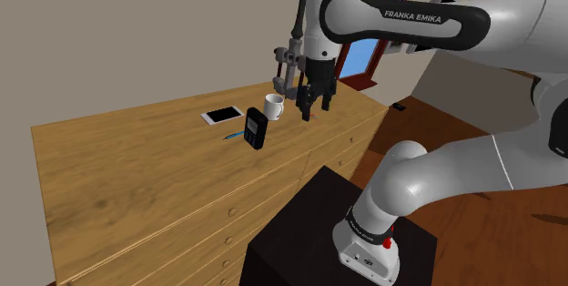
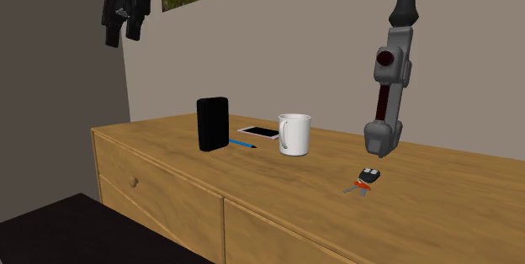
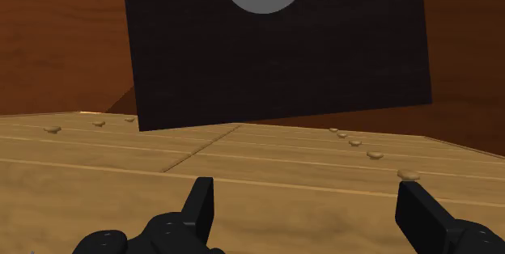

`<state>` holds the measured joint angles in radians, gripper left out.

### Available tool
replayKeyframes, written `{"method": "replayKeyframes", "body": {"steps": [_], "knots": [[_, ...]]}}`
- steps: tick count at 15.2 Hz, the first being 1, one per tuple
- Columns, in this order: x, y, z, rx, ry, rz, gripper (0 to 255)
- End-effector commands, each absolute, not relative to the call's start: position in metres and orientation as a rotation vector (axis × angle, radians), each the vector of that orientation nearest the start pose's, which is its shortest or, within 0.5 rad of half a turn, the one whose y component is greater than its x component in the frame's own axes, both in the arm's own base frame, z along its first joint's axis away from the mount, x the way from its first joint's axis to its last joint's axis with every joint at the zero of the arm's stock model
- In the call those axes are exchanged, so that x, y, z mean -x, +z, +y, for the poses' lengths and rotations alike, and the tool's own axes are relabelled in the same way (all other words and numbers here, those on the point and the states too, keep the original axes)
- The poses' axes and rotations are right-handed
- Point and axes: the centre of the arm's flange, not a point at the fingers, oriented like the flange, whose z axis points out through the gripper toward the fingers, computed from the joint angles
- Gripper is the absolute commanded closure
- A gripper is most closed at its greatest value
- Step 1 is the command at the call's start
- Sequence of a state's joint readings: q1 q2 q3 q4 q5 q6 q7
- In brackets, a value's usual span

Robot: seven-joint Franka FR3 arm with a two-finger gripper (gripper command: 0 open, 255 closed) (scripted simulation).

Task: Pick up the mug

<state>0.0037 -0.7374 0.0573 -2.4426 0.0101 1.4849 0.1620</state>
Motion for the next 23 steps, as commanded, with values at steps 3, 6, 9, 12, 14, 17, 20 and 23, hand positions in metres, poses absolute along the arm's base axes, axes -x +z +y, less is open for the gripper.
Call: {"method": "replayKeyframes", "body": {"steps": [3,6,9,12,14,17,20,23], "knots": [[-0.32,0.517,0.009,3.171,0.33,0.187,0],[-0.347,0.499,-0.01,3.174,0.306,0.18,0],[-0.374,0.482,-0.03,3.178,0.282,0.174,0],[-0.401,0.466,-0.049,3.181,0.258,0.168,0],[-0.42,0.455,-0.062,3.183,0.242,0.164,0],[-0.448,0.439,-0.082,3.186,0.218,0.157,0],[-0.476,0.424,-0.101,3.189,0.194,0.151,0],[-0.505,0.409,-0.12,3.192,0.17,0.144,0]]}}
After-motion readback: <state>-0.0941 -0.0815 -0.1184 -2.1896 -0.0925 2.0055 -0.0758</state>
